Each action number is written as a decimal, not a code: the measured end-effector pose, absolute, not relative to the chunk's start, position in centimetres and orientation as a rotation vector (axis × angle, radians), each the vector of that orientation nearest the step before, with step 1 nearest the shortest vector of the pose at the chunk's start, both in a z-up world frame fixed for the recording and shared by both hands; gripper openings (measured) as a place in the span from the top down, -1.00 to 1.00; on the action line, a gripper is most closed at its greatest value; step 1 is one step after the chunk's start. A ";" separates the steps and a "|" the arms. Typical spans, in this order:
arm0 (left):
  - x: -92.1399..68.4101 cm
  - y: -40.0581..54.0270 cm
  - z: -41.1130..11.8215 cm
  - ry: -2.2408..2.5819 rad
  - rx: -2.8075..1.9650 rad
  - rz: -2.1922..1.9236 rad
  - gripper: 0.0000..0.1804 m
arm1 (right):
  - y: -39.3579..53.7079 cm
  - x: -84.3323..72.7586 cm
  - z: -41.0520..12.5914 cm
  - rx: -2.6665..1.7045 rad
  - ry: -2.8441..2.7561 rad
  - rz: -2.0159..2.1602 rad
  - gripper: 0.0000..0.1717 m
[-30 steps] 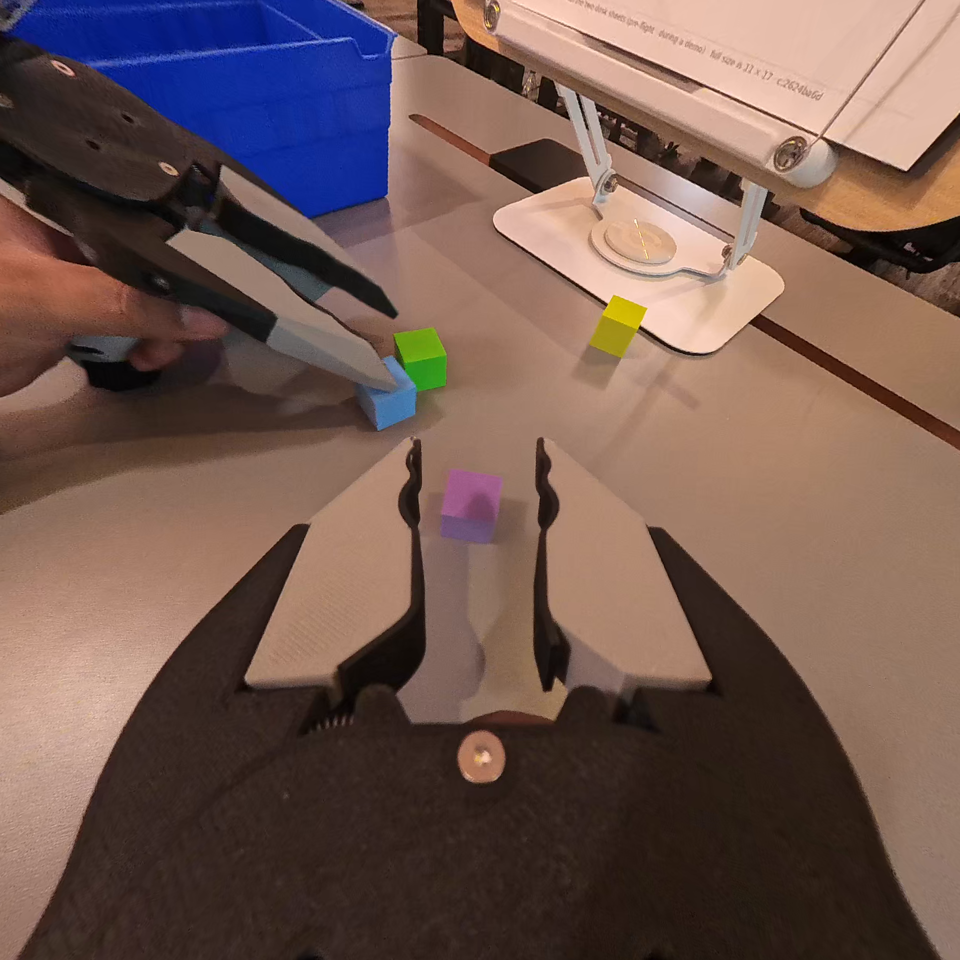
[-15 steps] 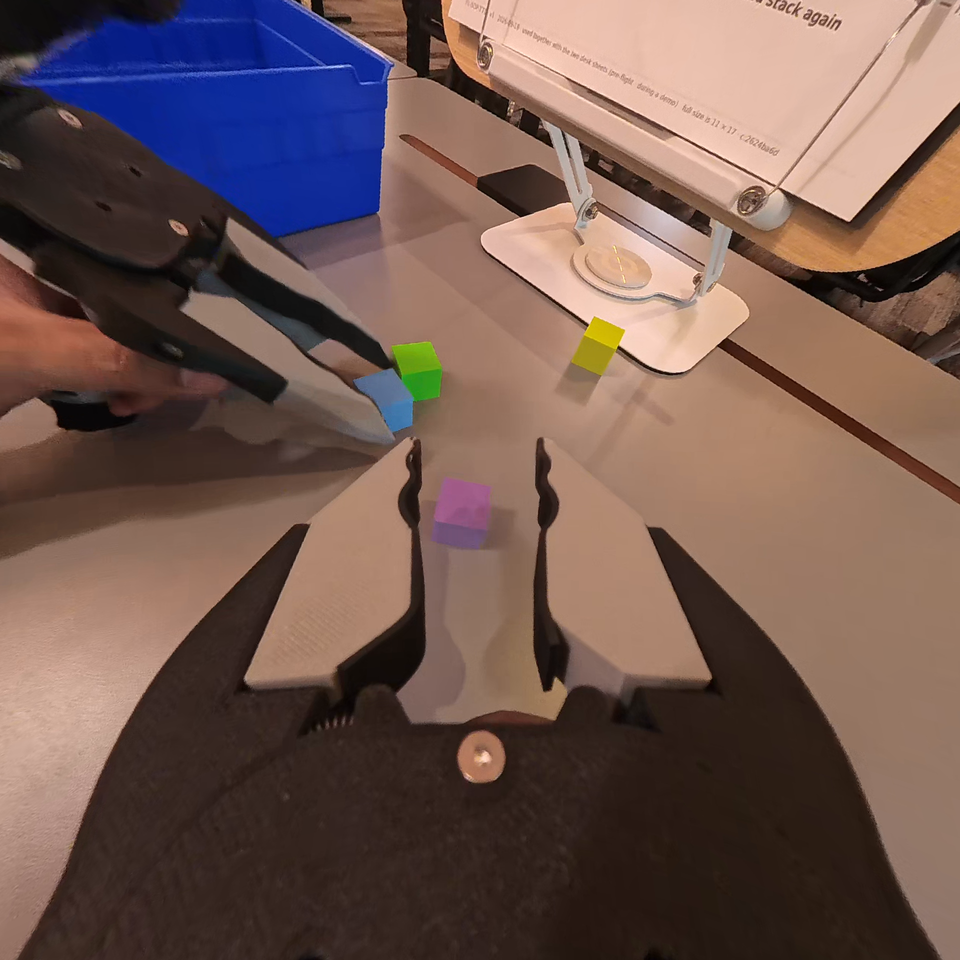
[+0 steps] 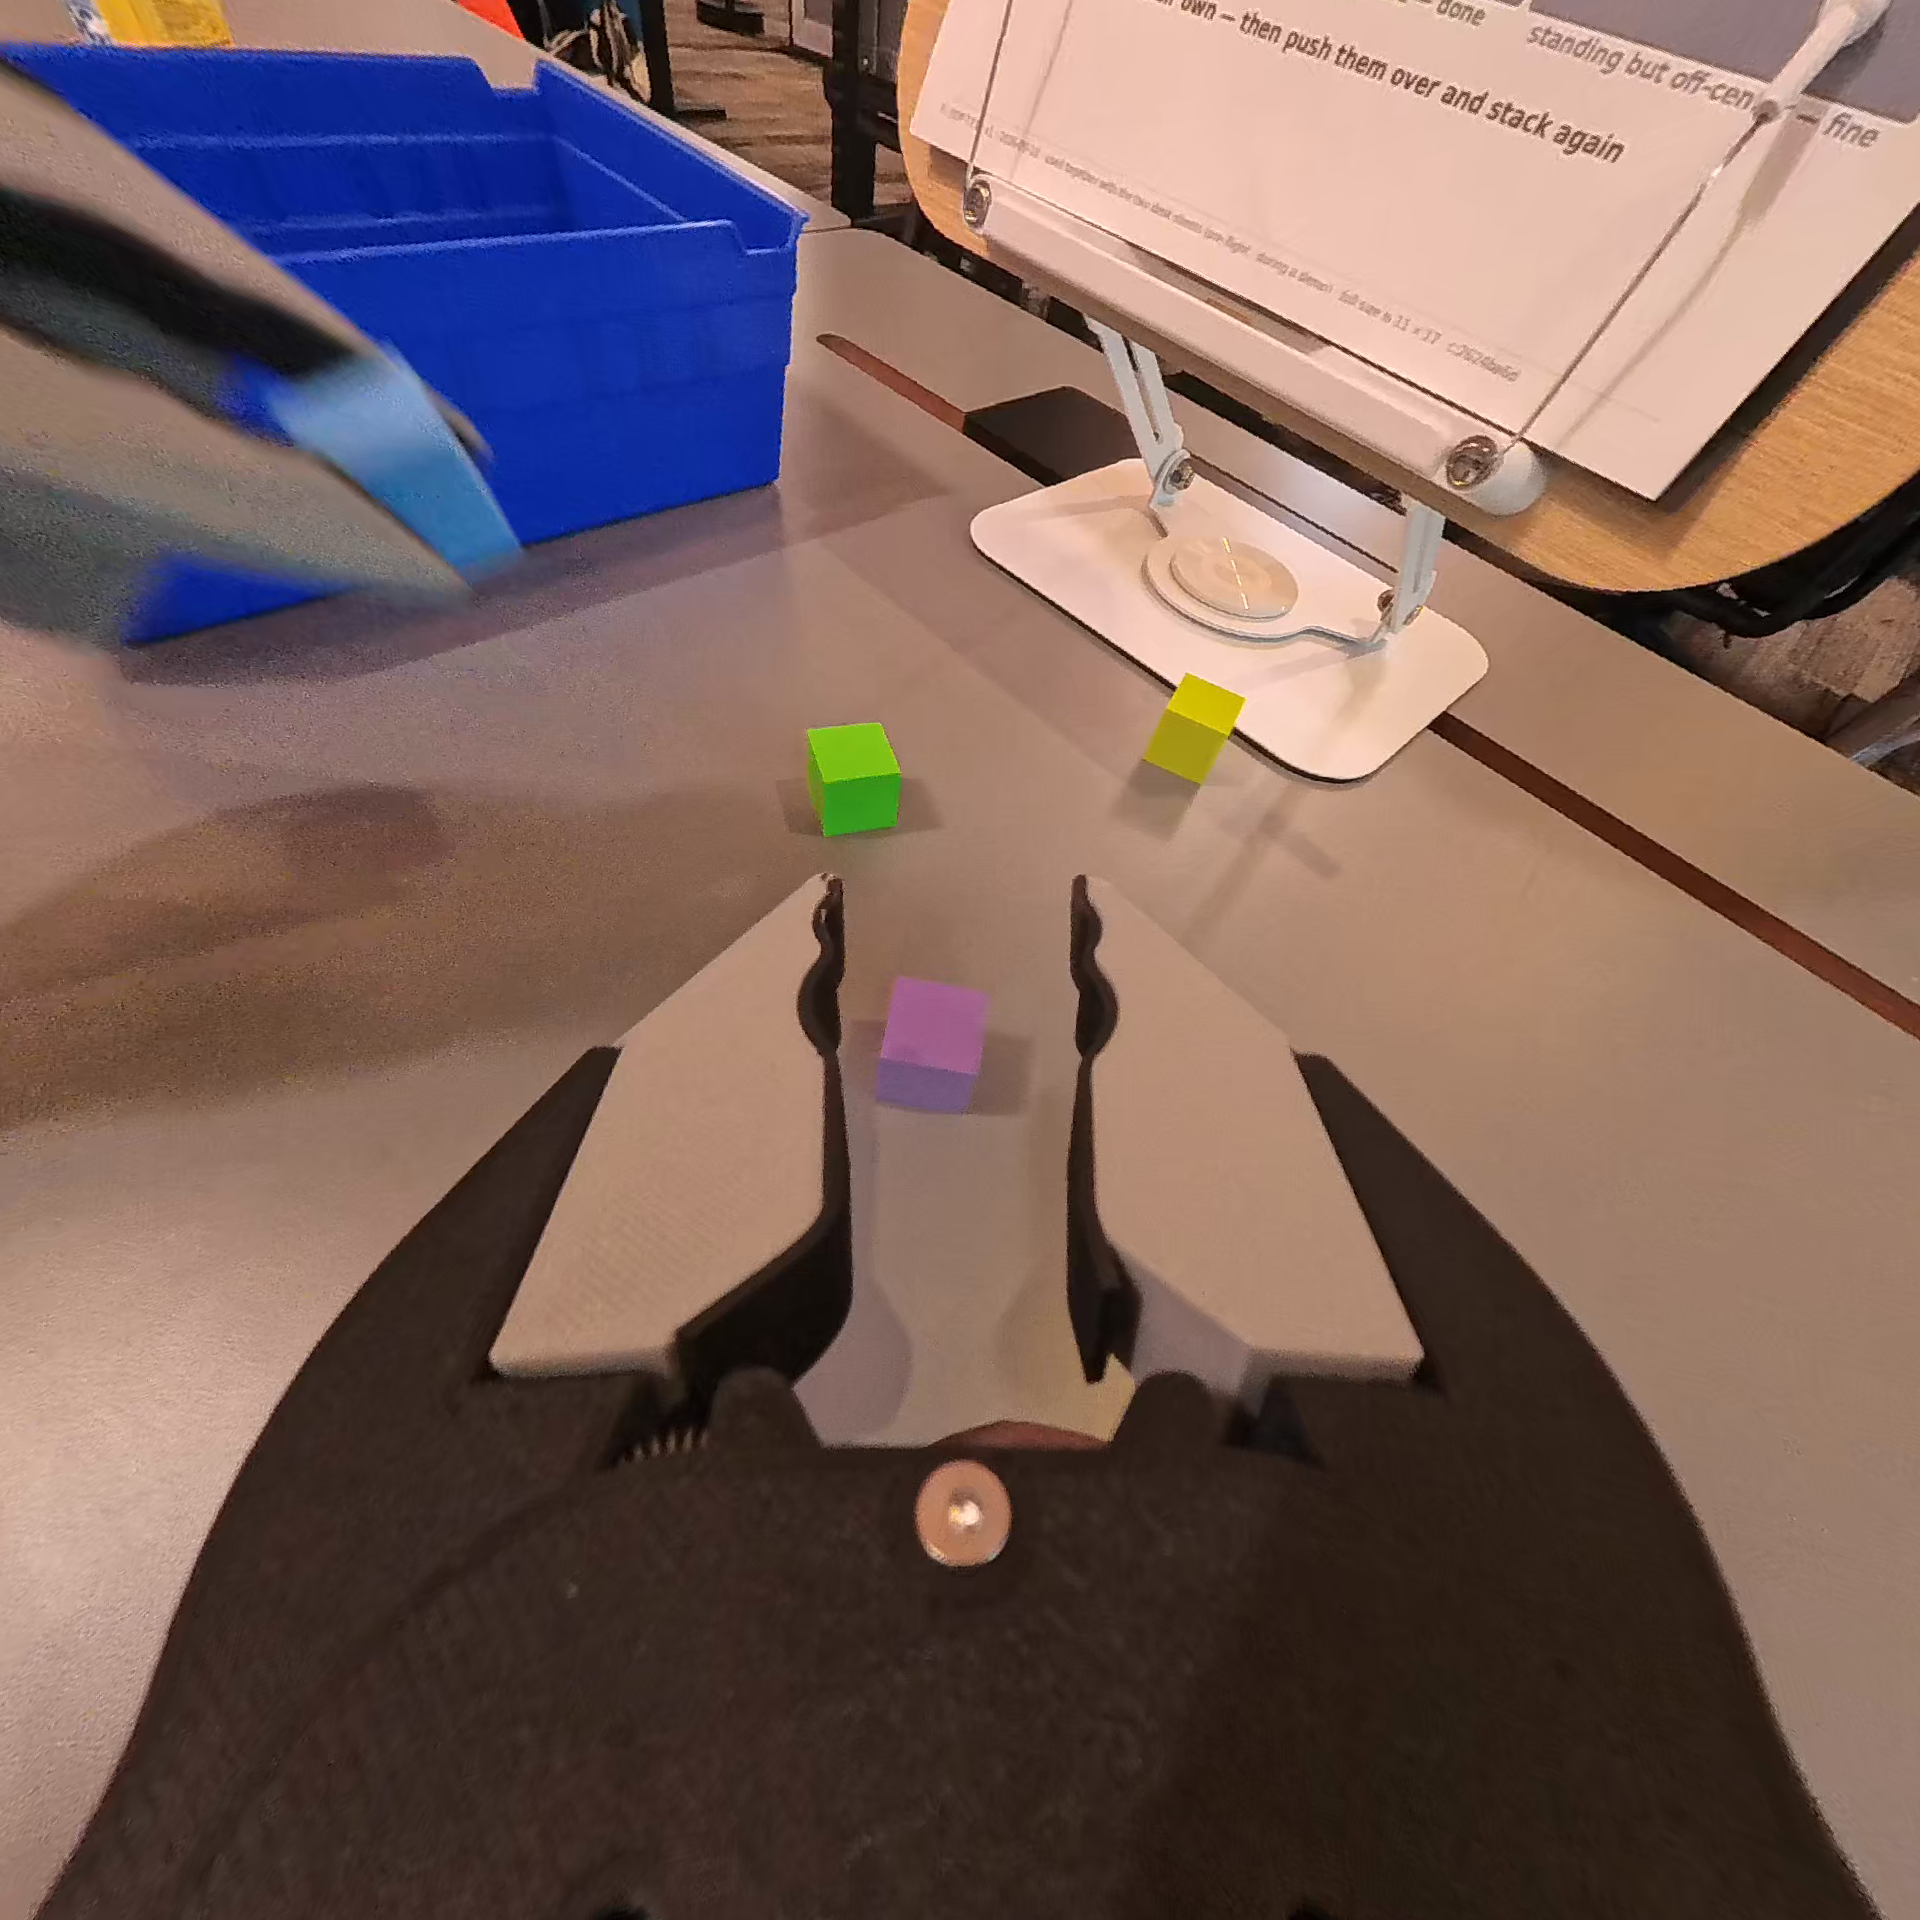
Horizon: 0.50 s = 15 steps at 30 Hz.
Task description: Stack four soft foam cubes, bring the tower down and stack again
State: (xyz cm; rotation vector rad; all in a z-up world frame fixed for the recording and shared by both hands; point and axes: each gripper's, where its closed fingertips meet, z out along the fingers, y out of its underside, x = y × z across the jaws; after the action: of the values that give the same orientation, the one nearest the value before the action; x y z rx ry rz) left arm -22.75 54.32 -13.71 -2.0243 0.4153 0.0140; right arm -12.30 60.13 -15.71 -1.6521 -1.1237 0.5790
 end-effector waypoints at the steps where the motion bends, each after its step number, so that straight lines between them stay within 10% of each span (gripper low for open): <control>1: -24.2 53.3 -11.9 0.403 -1.992 0.068 0.64 | 60.0 -12.4 -15.7 -1.650 -1.128 0.578 0.52; 6: -37.0 50.2 -7.2 0.192 -2.023 0.310 0.64 | 59.8 -12.7 -16.1 -1.646 -1.149 0.557 0.52; 15: -46.7 50.8 -18.5 -0.033 -2.459 0.117 0.41 | 60.0 -12.6 -16.4 -1.657 -1.145 0.551 0.53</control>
State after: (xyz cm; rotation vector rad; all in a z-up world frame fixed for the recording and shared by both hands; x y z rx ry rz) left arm -46.74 50.82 -18.49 -2.4585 -0.0329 0.1168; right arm -12.56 60.02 -16.38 -1.6567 -1.1454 0.5515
